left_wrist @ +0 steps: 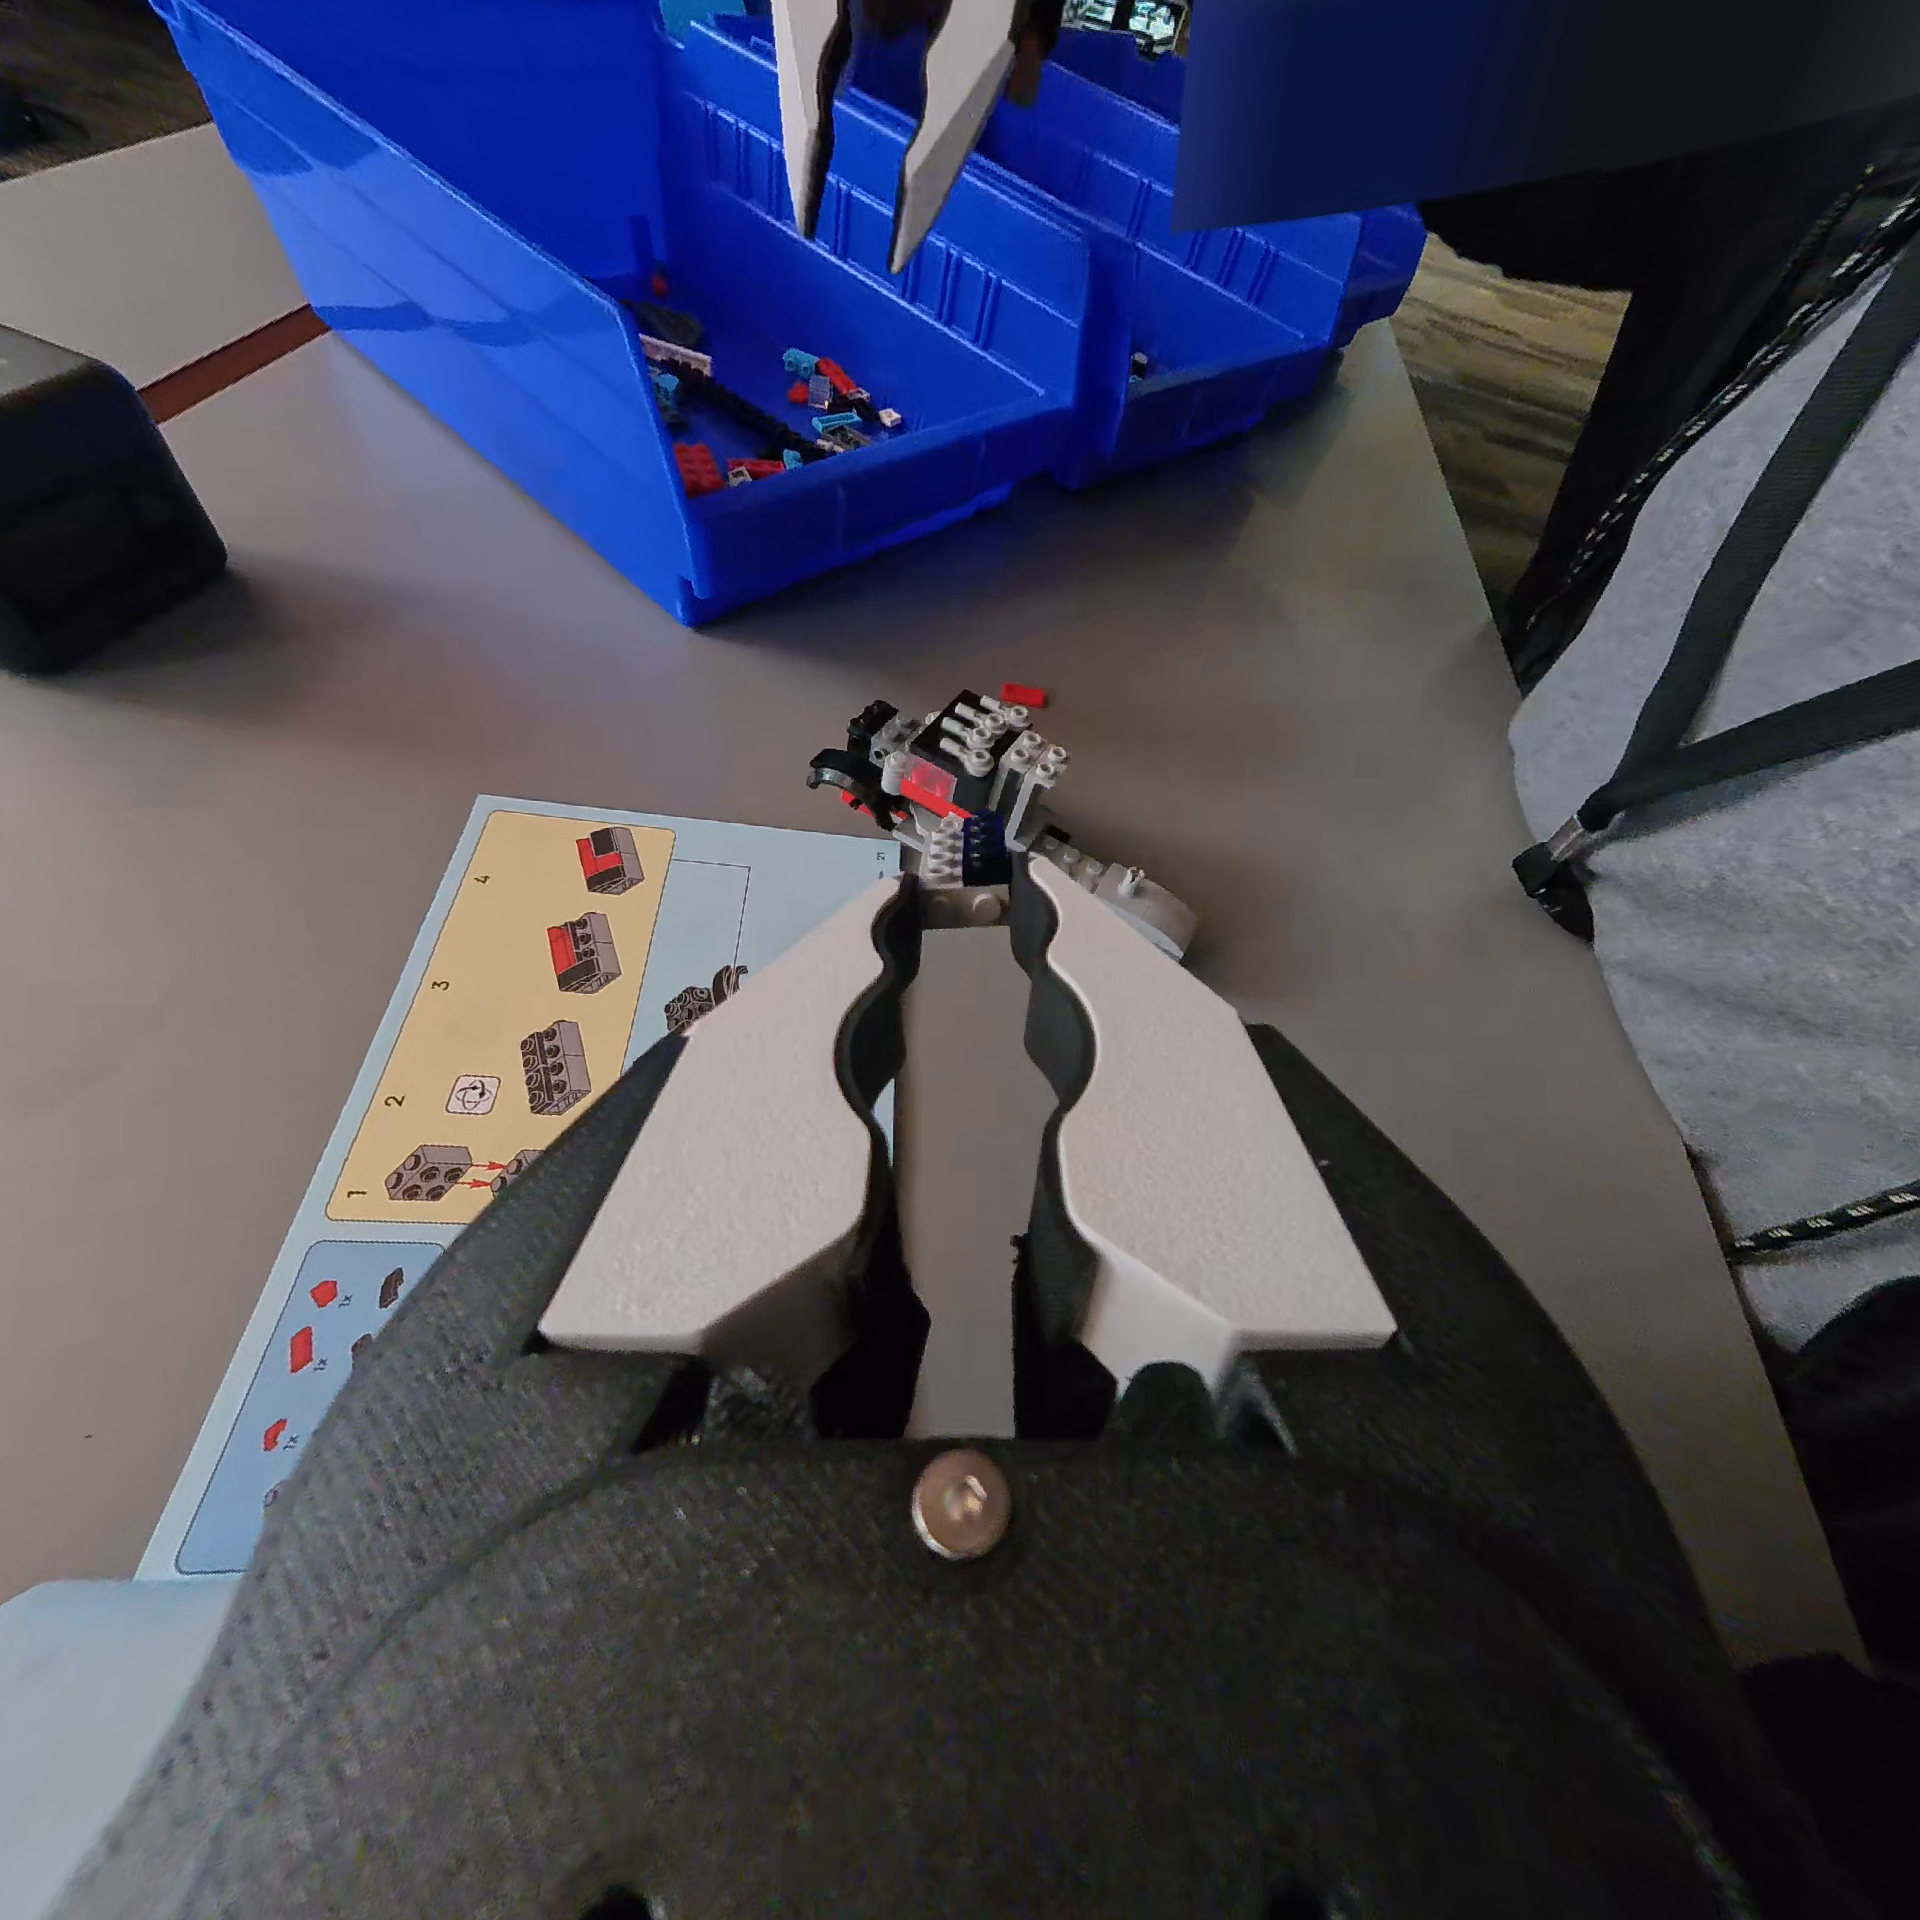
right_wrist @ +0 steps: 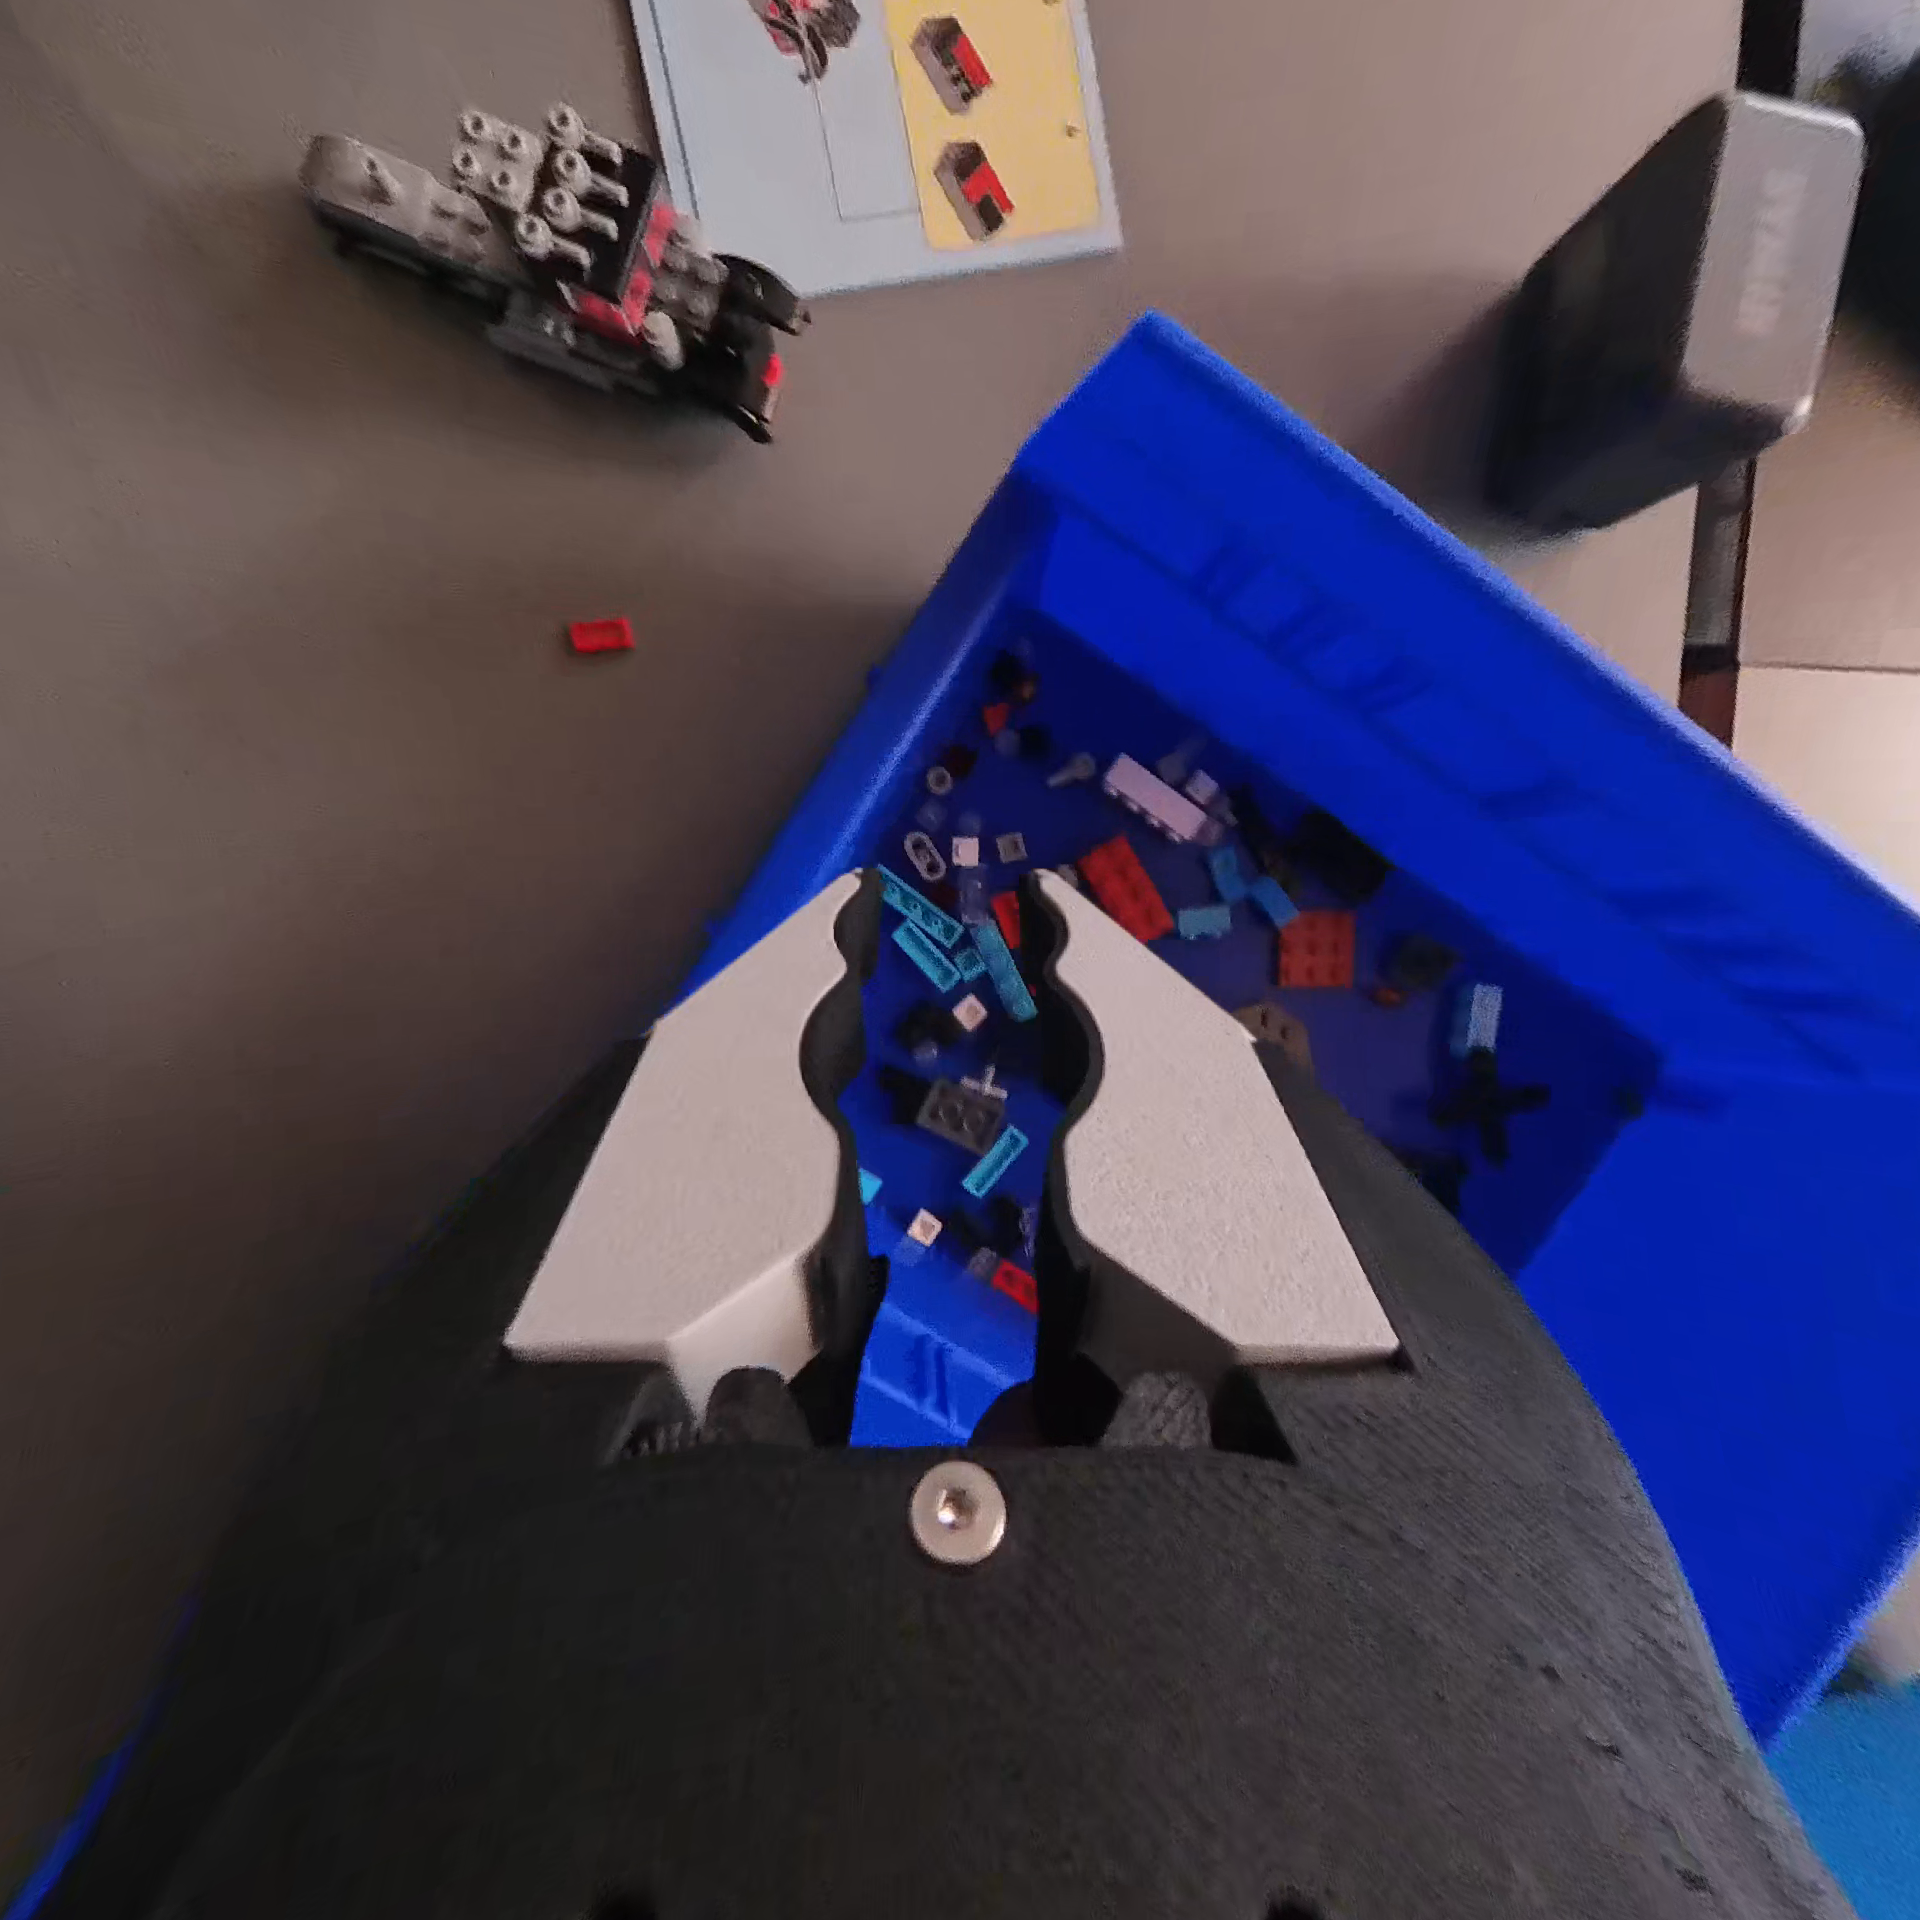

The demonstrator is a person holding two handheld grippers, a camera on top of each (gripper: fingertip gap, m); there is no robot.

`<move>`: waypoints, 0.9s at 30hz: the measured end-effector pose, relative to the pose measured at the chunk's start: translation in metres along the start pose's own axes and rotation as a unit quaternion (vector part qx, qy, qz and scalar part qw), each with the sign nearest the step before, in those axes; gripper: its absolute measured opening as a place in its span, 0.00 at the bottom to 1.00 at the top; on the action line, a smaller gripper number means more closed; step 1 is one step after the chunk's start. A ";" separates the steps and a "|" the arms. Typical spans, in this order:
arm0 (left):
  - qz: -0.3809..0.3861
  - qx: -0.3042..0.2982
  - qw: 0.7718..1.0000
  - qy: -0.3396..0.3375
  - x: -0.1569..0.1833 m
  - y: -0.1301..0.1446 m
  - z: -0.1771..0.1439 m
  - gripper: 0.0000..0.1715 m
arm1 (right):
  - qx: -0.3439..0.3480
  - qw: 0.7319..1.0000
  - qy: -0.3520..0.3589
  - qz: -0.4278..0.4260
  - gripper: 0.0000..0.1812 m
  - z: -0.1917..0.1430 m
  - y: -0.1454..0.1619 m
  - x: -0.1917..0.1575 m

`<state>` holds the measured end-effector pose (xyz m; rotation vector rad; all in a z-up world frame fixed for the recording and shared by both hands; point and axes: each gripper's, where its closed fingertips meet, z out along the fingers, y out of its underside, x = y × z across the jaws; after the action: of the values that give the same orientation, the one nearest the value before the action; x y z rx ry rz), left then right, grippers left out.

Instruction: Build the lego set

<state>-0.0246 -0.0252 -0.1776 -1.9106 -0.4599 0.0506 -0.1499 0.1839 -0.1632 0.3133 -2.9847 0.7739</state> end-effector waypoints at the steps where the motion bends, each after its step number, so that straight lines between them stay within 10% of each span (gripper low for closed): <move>1: -0.001 0.000 1.000 0.001 0.000 0.000 0.000 0.10 | 0.004 1.000 -0.001 0.000 0.16 0.002 -0.003 -0.001; 9: 0.002 0.003 1.000 -0.002 0.000 -0.002 0.001 0.10 | 0.039 0.994 0.066 0.074 0.16 -0.041 0.018 -0.005; 17: 0.004 0.025 1.000 0.003 0.003 -0.013 0.011 0.10 | 0.035 0.966 0.178 0.184 0.16 -0.122 0.108 -0.045; 27: -0.020 0.043 0.999 -0.022 0.017 -0.018 0.032 0.10 | 0.027 0.977 0.127 0.171 0.16 -0.117 0.159 -0.083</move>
<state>-0.0223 0.0141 -0.1703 -1.8184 -0.5163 0.0851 -0.1029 0.3917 -0.1446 -0.2884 -2.8066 0.8473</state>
